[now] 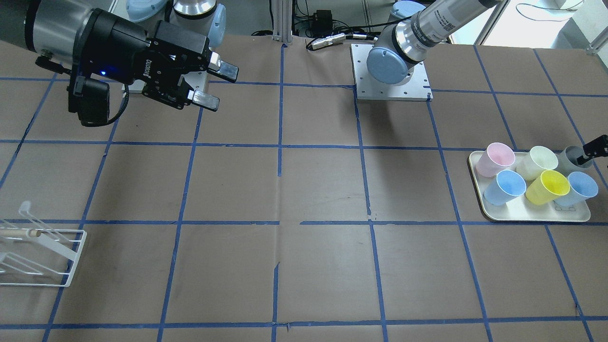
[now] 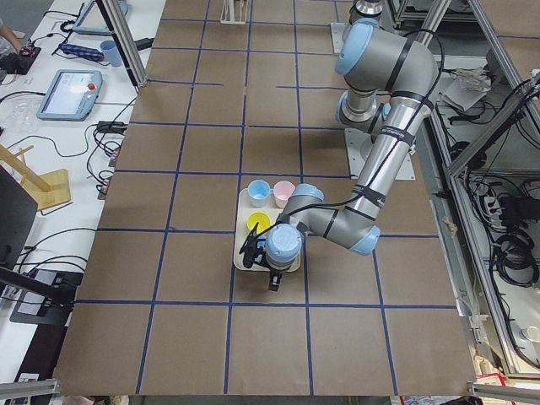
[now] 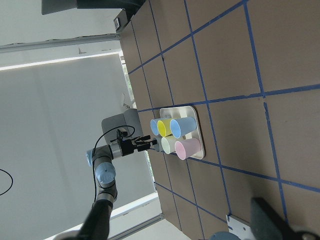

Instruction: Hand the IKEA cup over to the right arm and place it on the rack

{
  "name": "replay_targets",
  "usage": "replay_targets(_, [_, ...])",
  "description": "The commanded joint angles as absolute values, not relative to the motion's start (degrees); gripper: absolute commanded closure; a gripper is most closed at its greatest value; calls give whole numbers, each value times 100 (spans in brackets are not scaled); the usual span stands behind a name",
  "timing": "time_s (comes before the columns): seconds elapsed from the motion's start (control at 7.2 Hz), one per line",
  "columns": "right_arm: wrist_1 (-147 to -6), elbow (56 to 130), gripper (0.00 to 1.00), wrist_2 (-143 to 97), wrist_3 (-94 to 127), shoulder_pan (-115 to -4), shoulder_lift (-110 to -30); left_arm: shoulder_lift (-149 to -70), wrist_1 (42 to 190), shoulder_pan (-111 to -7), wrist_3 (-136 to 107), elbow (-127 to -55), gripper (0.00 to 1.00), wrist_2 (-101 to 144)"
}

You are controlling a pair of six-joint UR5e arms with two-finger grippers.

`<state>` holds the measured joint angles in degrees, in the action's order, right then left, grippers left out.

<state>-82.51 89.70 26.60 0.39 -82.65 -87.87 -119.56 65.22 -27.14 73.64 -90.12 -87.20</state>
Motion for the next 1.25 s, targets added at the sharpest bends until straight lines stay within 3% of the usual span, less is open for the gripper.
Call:
replay_targets(0.0, [-8253, 9401, 0, 2576, -575, -8314, -8754, -11979, 6530, -2707, 7365, -9009, 57, -8719])
replay_targets(0.14, [-8253, 9535, 0, 2384, -745, -8419, -8771, -11962, 6530, -2707, 7365, -9017, 75, -8719])
replay_targets(0.42, [-8262, 9554, 0, 1785, -799, -8612, -8754, -11953, 6530, -2689, 7391, -9018, 97, -8719])
replay_targets(1.11, [-8236, 9598, 0, 1547, -1257, -8719, -8649, -11550, 7833, -2576, 7514, -8414, 100, -8868])
